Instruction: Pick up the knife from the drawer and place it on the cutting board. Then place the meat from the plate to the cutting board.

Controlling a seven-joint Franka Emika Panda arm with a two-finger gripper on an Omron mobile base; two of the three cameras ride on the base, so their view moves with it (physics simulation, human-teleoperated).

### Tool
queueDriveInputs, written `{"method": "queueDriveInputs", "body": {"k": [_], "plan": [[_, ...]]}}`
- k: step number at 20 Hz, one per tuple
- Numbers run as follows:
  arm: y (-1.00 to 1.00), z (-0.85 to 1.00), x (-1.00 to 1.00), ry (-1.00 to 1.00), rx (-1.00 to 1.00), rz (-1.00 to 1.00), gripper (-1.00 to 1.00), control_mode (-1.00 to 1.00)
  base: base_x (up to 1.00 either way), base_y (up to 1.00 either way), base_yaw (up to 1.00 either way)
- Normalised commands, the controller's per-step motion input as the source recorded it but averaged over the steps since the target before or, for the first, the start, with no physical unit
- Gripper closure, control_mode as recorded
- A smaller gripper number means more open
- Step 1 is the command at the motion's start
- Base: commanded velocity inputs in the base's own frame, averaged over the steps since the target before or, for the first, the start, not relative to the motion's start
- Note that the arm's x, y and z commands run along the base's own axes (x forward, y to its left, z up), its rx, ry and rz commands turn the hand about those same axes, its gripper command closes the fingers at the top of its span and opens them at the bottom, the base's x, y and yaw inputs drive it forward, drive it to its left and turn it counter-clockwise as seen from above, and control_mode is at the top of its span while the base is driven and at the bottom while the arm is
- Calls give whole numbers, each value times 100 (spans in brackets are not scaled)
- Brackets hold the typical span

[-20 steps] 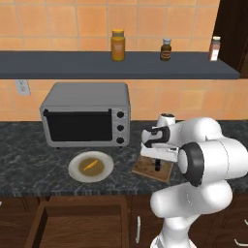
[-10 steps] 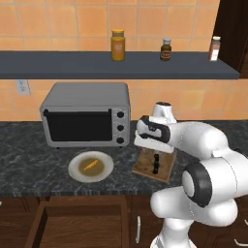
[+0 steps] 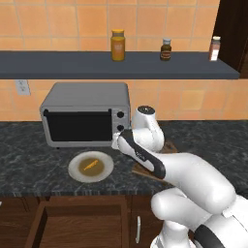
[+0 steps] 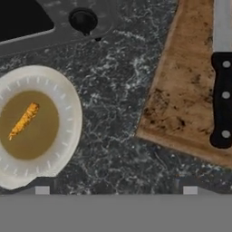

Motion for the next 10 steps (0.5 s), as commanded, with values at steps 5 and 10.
{"method": "queueDriveInputs", "body": {"k": [5, 10], "plan": [[100, 17, 19, -2, 0, 0, -100, -100, 0, 0, 0], [100, -22, 52, 4, -6, 0, -100, -100, 0, 0, 0]]}}
